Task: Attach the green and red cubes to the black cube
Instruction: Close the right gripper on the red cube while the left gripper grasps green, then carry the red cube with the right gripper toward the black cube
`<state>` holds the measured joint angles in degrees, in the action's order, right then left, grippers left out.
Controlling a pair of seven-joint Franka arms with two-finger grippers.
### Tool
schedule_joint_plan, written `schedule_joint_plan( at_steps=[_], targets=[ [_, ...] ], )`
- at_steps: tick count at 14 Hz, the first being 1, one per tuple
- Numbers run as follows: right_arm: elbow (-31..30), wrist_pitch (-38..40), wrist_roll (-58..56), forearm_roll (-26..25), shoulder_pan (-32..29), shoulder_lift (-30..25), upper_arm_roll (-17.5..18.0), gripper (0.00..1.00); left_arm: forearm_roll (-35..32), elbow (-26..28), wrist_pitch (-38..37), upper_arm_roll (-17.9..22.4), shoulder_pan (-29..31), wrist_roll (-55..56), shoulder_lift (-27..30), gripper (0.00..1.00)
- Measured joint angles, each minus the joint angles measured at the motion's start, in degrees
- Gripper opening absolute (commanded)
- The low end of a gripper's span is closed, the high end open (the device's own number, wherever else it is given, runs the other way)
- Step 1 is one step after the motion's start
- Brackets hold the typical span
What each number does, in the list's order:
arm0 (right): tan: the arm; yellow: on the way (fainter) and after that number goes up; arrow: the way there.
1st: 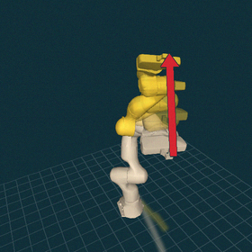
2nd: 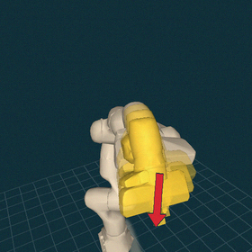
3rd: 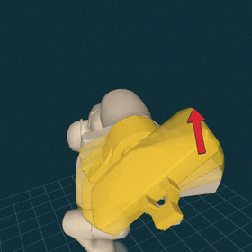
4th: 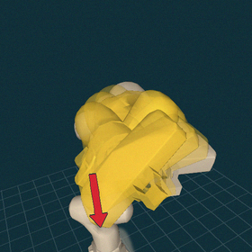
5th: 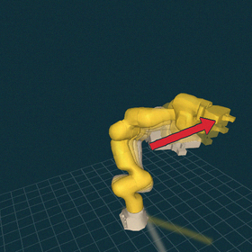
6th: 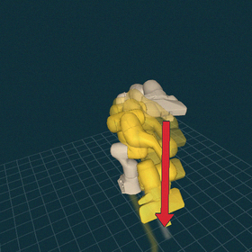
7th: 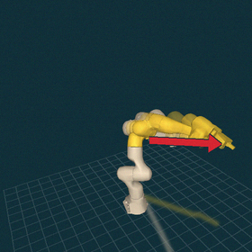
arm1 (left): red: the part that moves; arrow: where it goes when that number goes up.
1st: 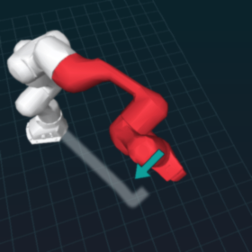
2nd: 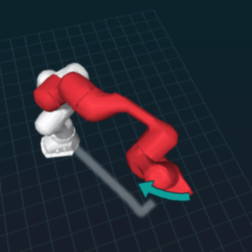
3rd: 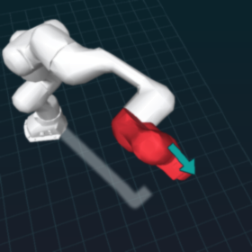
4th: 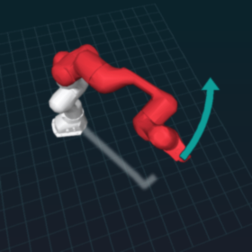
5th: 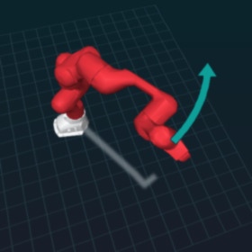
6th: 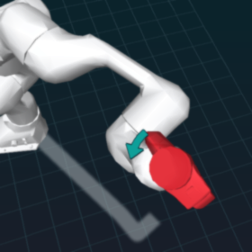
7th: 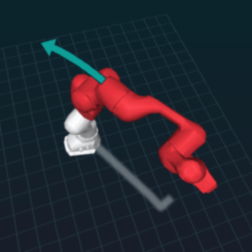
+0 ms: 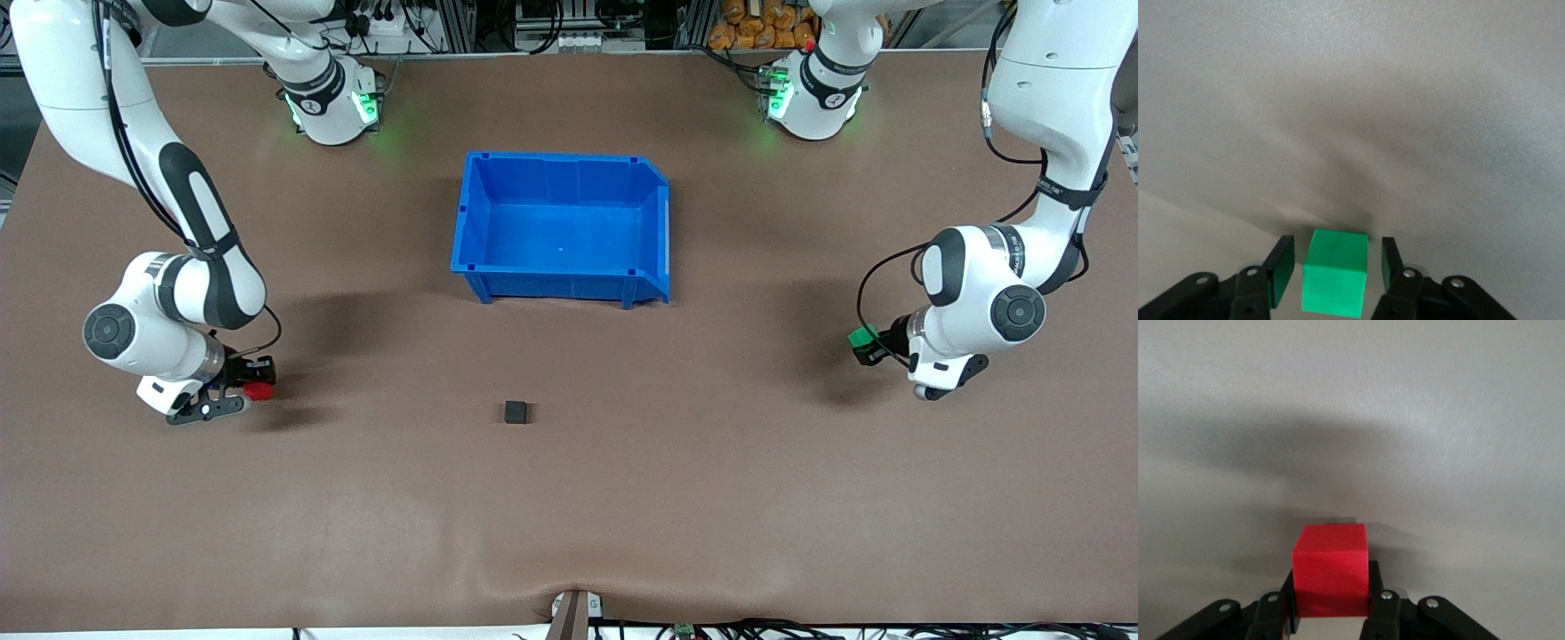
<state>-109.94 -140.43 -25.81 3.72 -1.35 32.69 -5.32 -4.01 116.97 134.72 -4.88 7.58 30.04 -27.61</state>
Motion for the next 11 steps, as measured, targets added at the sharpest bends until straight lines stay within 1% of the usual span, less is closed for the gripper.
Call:
schedule_joint_plan(
  at_steps=[2,4,5,6,7,8,11],
  targets=[
    [1.23,0.0,-8.38,0.01,-1.27,-0.07,-0.16,0.0,0.0,0.24,-0.03,0.0,0.0,0.0,0.0,0.54],
    [2.82,-0.02,-18.11,-0.04,-2.37,-0.09,-0.24,0.0,0.0,0.39,-0.04,0.0,0.0,0.0,0.0,0.44],
    [3.87,-0.02,-23.16,-0.04,-2.52,-0.09,-0.26,0.0,0.0,0.43,-0.04,-0.01,0.0,0.0,0.0,0.37],
    [4.99,0.0,-28.01,-0.03,-2.48,-0.11,-0.18,0.0,0.0,0.45,-0.04,-0.03,-0.02,0.0,0.0,0.25],
    [6.1,0.47,-32.8,-0.03,-2.36,-0.11,-0.03,0.0,0.0,0.46,-0.04,-0.06,-0.03,0.0,0.0,0.11],
    [7.16,1.8,-37.11,-0.01,-2.22,-0.11,0.12,0.0,0.0,0.44,-0.04,-0.1,-0.04,0.0,0.03,0.0],
    [9.42,7.21,-45.89,0.05,-1.87,-0.1,0.53,0.0,0.0,0.44,-0.04,-0.12,-0.03,0.0,0.02,0.0]
  ],
)
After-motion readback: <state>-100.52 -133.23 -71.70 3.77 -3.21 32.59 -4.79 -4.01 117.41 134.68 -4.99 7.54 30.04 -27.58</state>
